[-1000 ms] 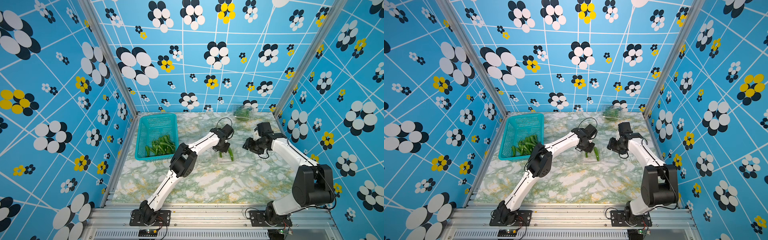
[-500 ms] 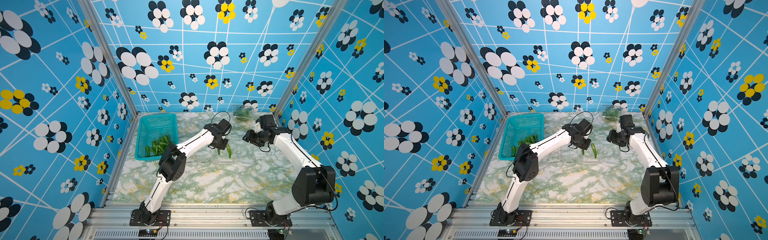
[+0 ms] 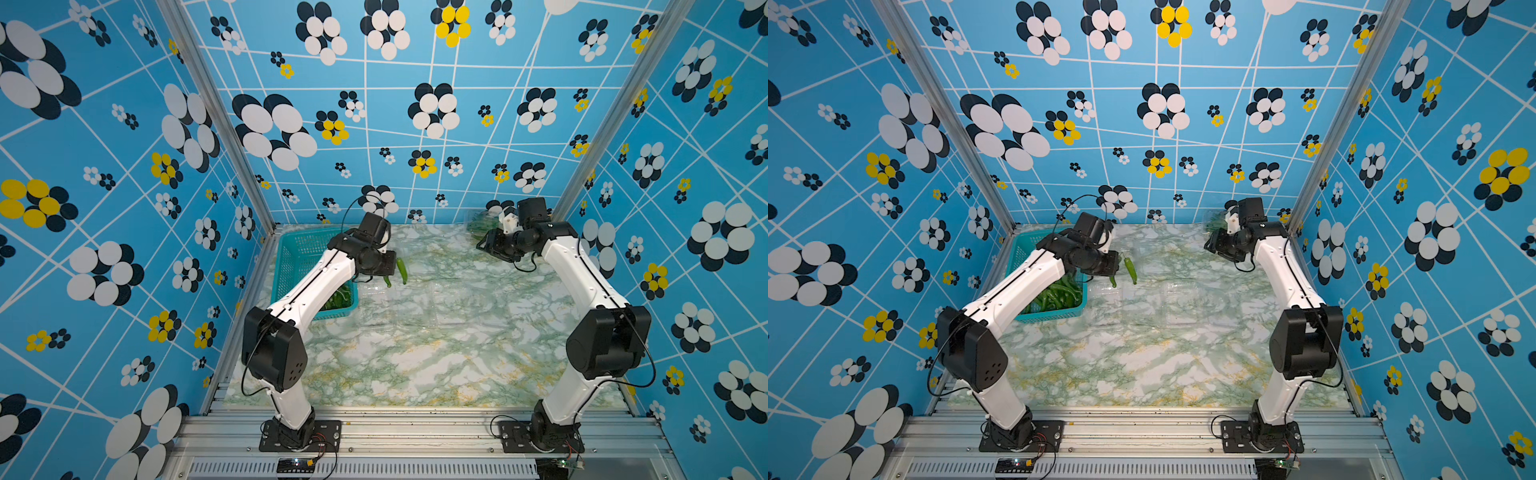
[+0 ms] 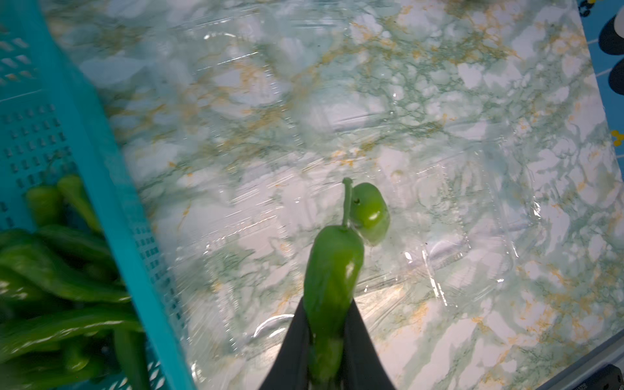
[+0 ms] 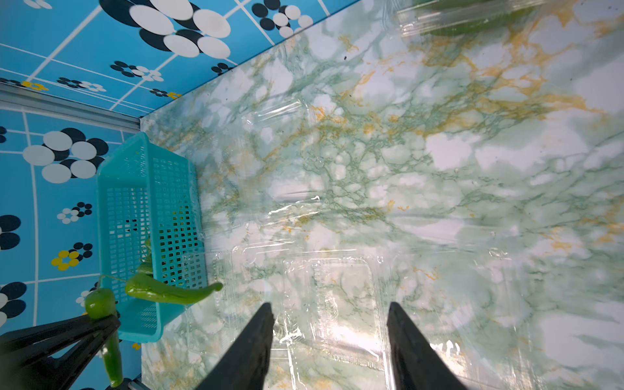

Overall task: Take small green peppers out of containers
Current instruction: Place the green pepper in the basket.

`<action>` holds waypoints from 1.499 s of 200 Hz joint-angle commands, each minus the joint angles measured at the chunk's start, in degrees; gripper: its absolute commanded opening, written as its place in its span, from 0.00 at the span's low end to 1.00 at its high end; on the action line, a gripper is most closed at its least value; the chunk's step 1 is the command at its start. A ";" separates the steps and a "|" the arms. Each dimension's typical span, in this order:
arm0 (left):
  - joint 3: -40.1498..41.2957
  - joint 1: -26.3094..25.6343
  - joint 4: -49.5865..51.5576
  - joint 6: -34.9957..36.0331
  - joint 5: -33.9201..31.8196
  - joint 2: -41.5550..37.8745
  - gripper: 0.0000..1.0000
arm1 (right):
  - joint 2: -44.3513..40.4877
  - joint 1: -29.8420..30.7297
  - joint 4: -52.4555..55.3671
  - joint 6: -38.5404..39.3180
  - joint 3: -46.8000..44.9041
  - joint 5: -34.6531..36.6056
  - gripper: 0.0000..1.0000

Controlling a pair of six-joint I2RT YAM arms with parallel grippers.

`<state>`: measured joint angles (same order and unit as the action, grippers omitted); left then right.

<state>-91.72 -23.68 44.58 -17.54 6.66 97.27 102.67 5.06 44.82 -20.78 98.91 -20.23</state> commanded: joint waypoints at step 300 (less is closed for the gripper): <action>2.94 12.81 -9.73 -4.82 2.29 1.83 0.49 | 46.00 -5.34 -13.33 -15.15 49.30 25.07 0.59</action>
<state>-86.04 -7.70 37.93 -21.45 8.58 96.29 145.88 0.93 36.34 -30.96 146.65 -1.74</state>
